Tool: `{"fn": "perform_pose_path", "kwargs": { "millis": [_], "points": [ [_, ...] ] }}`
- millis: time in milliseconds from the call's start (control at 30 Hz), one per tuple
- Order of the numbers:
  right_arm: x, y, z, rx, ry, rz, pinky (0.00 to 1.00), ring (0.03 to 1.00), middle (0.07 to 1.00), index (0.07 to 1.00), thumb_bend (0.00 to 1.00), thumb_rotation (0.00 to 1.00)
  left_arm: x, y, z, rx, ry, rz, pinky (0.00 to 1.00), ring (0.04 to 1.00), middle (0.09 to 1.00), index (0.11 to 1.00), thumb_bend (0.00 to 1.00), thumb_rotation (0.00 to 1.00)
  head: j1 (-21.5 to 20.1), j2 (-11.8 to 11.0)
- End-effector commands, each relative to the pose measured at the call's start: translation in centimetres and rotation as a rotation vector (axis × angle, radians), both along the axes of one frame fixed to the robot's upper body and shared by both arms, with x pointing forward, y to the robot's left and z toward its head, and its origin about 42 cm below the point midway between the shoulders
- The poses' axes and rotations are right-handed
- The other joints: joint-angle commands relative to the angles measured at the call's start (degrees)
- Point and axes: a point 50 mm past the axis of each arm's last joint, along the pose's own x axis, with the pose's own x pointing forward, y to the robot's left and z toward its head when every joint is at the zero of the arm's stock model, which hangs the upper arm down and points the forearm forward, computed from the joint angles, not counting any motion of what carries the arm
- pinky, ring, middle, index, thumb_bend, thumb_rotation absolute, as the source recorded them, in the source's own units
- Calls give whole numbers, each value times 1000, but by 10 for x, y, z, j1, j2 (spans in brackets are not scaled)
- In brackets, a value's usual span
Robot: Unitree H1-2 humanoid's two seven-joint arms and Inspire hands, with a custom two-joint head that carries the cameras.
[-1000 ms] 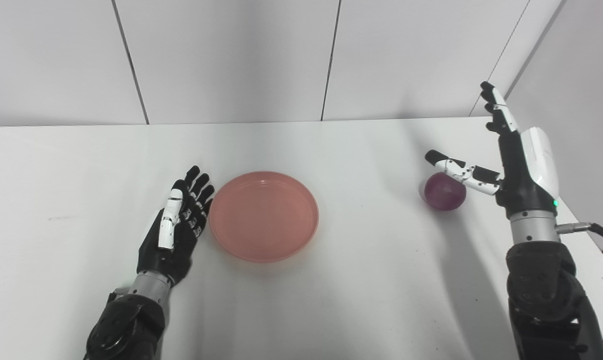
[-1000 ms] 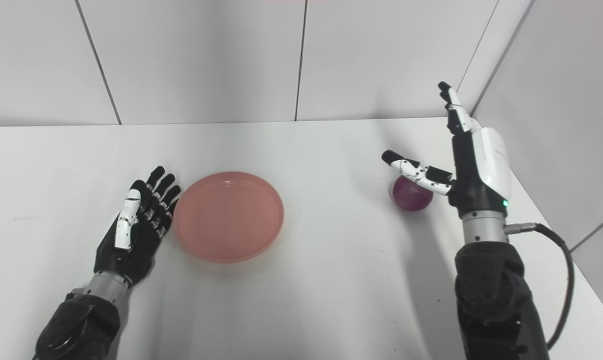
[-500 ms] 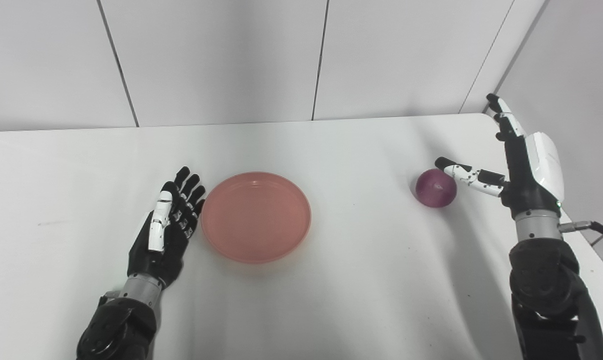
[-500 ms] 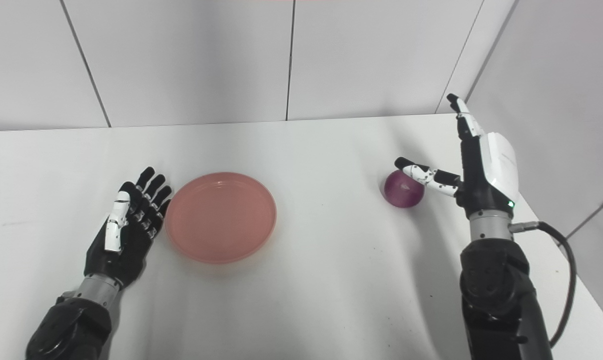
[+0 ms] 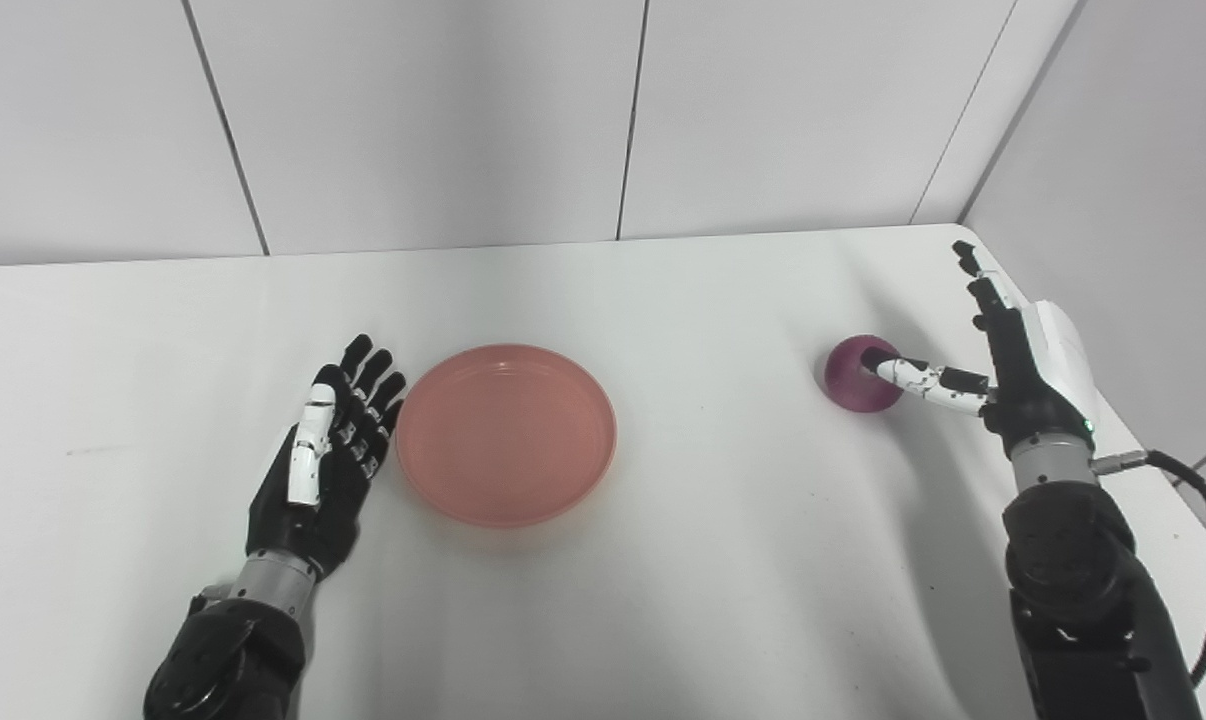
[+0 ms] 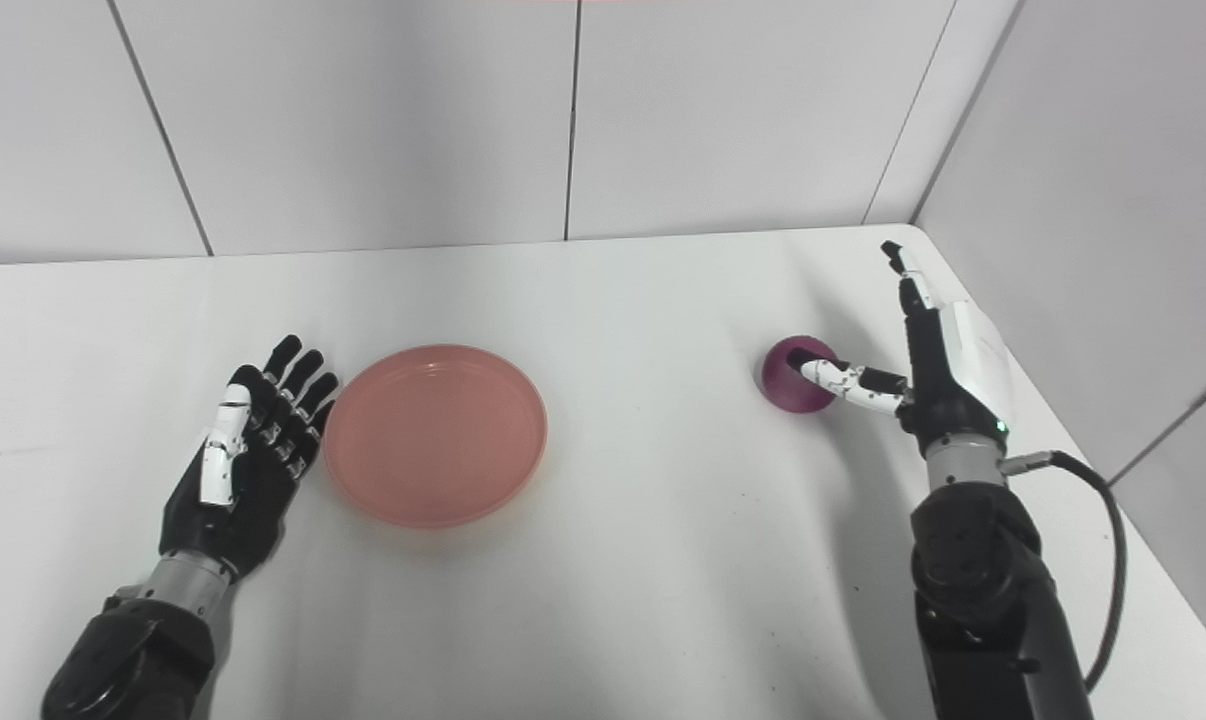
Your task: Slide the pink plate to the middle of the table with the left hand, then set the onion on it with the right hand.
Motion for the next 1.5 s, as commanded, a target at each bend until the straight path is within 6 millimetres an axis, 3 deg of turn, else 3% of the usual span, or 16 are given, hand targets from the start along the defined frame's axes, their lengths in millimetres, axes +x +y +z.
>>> {"fn": "perform_pose_path", "kwargs": {
  "millis": [0, 567, 1467],
  "points": [
    [3, -6, 10, -28, -23, -10, 794, 897, 935, 955, 1000, 421, 1, 3, 0, 13, 8, -7, 981, 985, 998, 983, 479, 1000, 1, 2],
    [21, -5, -9, 6, 45, 16, 808, 900, 934, 956, 1000, 452, 0, 4, 2, 10, 13, -7, 978, 980, 994, 976, 480, 1000, -6, 5],
    [40, -13, -18, -41, 176, 39, 816, 901, 927, 942, 1000, 434, 1, 8, 1, 13, 17, -20, 980, 978, 993, 977, 483, 1000, -15, 8]
  ]
}}
